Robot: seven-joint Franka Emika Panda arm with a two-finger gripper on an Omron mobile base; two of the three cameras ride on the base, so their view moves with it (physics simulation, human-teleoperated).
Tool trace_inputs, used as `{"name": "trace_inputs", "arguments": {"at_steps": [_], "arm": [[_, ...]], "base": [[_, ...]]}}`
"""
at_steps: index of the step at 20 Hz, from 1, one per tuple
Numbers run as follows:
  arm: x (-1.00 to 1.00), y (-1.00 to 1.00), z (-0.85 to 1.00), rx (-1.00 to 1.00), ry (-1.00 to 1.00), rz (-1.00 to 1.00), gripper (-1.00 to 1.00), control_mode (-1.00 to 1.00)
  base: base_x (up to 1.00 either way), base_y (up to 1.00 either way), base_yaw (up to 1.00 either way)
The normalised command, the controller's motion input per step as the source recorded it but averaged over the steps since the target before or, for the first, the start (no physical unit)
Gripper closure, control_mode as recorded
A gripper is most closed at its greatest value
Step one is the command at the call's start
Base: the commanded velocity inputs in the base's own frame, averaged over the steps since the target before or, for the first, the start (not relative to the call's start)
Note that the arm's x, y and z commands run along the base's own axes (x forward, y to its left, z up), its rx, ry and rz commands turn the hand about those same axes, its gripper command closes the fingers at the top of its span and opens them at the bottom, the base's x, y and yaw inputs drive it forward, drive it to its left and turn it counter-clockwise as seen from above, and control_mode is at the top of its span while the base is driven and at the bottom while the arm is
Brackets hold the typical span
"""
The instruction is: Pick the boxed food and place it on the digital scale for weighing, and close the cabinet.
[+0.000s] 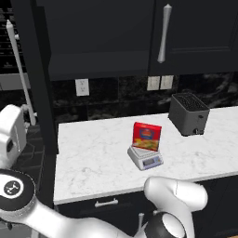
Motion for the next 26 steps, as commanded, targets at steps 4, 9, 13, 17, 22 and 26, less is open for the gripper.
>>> {"name": "trace_inputs", "arguments": {"at_steps": [4, 9, 13, 17, 22, 26], "arm": [[0.39, -0.84, -0.01, 0.10, 0.26, -0.21, -1.00, -1.00], [0.19, -1.00, 0.00, 0.18, 0.16, -0.07, -1.00, -1.00], [0.06, -1.00, 0.00, 0.28, 0.00, 0.00, -1.00, -1.00], [0.35, -1.00, 0.03, 0.33, -0.09, 0.00, -1.00, -1.00], [0.57, -1.00, 0.14, 0.32, -0.11, 0.03, -1.00, -1.00], [0.72, -1.00, 0.09, 0.32, -0.18, 0.15, -1.00, -1.00]], "base": [[0.00, 0.00, 0.00], [0.00, 0.00, 0.00], [0.00, 0.00, 0.00], [0.00, 0.00, 0.00], [0.00, 0.00, 0.00], [0.00, 0.00, 0.00]]}}
